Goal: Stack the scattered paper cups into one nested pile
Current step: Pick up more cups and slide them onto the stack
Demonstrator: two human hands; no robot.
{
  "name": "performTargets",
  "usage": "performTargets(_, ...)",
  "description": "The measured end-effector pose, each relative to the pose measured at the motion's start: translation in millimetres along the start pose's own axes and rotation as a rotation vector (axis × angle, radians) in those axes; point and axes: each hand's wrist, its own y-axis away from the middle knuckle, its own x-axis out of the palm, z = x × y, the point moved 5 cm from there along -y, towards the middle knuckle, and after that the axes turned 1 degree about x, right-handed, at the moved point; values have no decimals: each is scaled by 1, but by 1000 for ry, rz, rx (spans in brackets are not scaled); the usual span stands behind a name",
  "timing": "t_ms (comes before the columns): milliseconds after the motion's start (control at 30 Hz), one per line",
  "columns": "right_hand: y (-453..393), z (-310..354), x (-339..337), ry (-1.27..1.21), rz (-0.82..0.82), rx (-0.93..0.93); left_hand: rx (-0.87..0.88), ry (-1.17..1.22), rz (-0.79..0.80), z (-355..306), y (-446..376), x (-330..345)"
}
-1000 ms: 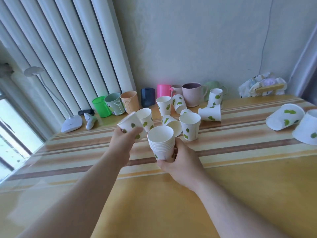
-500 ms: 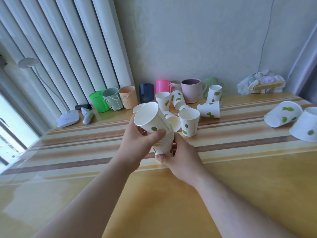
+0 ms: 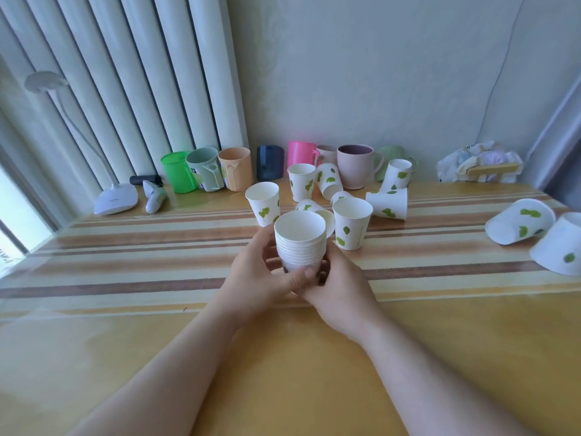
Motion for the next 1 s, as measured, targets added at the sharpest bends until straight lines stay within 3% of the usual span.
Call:
performTargets(133, -1, -1, 1, 47, -3, 2, -30, -150, 54, 11, -1, 1)
performTargets(300, 0, 4, -3, 66, 29, -17, -17, -182, -53, 12, -5, -8)
performTargets(467, -4, 3, -35, -30, -329, 30, -36, -222, -147, 16, -6, -17)
performTargets(567, -22, -6, -60, -219, -507, 196, -34, -242, -119, 16, -6, -15)
performTargets(700, -53, -11, -69, -70, -471, 243, -19, -296, -78, 15, -5, -12)
performTargets(867, -77, -7, -51, -79, -378, 198, -9, -299, -64, 15, -6, -13)
performTargets(1000, -68, -15, -49, -120, -570, 176, 34, -326, -34, 16, -6, -10)
